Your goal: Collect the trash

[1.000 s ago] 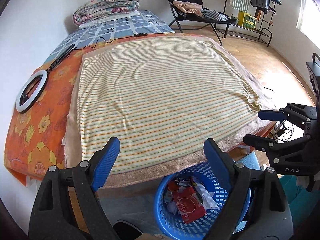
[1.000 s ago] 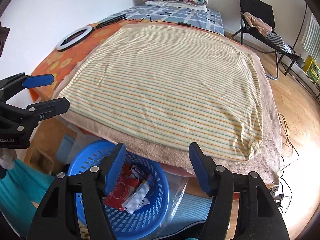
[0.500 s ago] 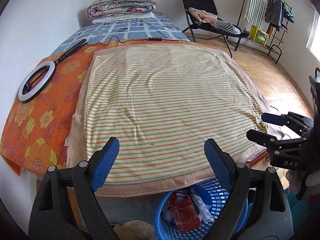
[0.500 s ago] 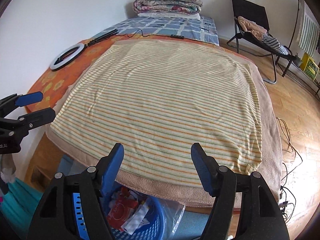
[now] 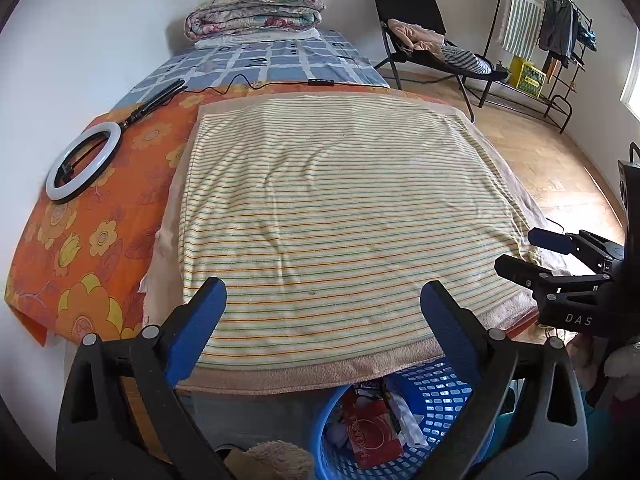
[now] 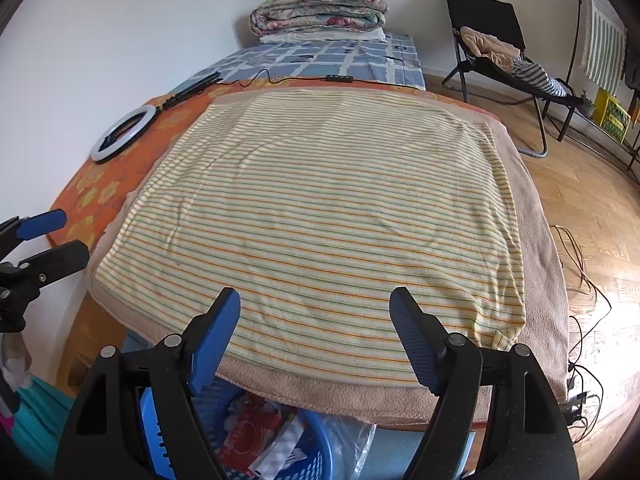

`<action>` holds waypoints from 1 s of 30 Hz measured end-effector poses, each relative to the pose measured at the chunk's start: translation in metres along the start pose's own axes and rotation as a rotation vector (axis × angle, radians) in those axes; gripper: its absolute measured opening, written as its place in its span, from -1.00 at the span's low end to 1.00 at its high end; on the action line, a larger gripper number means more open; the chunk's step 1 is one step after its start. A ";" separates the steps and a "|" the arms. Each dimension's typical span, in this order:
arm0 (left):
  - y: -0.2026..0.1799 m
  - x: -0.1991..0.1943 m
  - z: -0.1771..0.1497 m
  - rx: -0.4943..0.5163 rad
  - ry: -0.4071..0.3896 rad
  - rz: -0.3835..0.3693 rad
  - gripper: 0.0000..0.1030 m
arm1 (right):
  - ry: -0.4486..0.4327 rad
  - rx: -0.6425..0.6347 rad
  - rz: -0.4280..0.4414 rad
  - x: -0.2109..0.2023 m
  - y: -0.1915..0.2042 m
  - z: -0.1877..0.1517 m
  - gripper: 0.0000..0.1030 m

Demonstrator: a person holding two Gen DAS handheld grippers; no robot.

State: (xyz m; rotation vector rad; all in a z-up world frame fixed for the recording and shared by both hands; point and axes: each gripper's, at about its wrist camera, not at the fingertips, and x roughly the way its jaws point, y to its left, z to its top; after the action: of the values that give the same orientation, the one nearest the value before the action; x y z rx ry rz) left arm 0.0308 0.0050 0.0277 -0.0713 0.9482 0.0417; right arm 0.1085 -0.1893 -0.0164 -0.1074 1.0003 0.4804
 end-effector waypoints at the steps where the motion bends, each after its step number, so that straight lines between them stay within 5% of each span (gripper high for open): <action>1: 0.000 0.000 0.000 -0.001 0.000 0.001 0.93 | 0.001 0.001 -0.002 0.000 0.000 0.000 0.50; 30: -0.004 0.005 -0.001 0.000 0.019 0.017 0.97 | -0.013 0.033 -0.022 -0.002 -0.011 -0.001 0.53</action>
State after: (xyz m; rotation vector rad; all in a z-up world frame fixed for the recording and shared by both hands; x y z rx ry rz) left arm 0.0334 0.0009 0.0228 -0.0637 0.9679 0.0571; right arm 0.1112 -0.1997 -0.0172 -0.0858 0.9927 0.4436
